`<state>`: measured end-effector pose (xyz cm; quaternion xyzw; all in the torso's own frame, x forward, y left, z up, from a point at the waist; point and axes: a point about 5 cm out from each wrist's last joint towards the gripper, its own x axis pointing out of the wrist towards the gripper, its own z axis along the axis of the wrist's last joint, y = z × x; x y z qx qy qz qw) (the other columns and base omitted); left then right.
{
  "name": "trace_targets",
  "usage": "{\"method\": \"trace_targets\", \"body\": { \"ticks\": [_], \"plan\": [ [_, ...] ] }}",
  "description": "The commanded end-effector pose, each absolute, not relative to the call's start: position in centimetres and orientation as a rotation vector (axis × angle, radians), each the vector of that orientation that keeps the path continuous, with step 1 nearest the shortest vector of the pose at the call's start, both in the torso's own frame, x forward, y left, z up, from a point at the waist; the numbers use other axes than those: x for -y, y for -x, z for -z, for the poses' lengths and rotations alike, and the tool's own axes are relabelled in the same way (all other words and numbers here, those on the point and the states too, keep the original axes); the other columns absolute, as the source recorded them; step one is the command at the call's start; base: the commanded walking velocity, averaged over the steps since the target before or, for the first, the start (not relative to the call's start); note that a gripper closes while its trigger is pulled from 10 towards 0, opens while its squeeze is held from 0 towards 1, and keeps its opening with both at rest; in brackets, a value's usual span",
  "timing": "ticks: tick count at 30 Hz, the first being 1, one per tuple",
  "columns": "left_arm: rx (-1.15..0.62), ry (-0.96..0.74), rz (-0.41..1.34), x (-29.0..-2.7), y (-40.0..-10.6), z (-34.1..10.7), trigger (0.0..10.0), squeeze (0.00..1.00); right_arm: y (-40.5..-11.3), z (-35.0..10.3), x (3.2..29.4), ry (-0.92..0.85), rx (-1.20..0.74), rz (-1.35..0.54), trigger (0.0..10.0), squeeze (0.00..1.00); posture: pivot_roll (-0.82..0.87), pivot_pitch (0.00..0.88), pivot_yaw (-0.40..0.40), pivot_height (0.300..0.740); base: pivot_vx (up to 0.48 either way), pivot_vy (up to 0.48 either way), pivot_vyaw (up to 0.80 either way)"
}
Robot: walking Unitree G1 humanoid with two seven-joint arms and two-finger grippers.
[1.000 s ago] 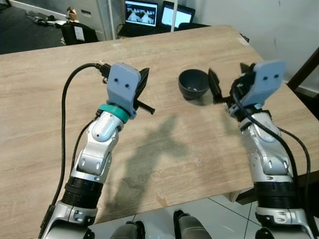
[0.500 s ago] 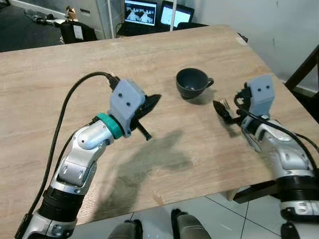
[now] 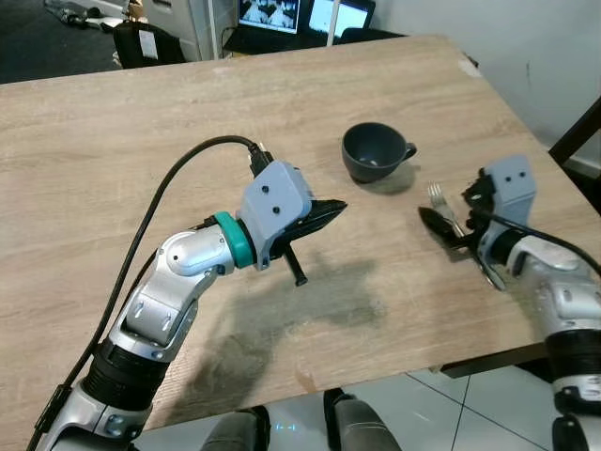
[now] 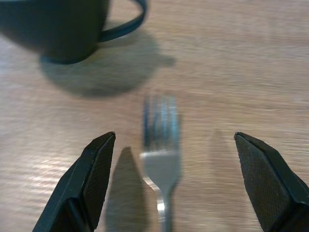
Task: Setting the table
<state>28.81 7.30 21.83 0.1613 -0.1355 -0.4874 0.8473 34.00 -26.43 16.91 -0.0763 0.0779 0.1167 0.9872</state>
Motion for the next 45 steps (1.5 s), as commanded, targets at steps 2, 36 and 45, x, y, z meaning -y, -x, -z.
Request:
{"method": "trace_targets", "body": {
  "ticks": [2,36,45],
  "plan": [
    [0.258,-0.339,1.061,-7.2,-28.3,-21.2,10.0,0.00,-33.5,-17.6,28.2,0.159,-0.136,-0.176,10.0,1.00,-0.09,0.171,0.076,0.740,0.000,0.000,0.00],
    [0.224,-0.328,1.041,-7.4,-28.0,-20.7,10.0,0.00,-31.5,-10.3,20.8,0.005,-0.333,-0.550,0.0,0.00,-0.06,0.169,0.079,0.740,0.000,0.000,0.00],
    [0.223,-0.322,1.022,-7.4,-28.0,-20.7,10.0,0.00,-32.1,-10.2,15.6,-0.033,-0.301,-0.652,0.0,0.00,-0.05,0.162,0.078,0.740,0.000,0.000,0.00]
  ]
}}
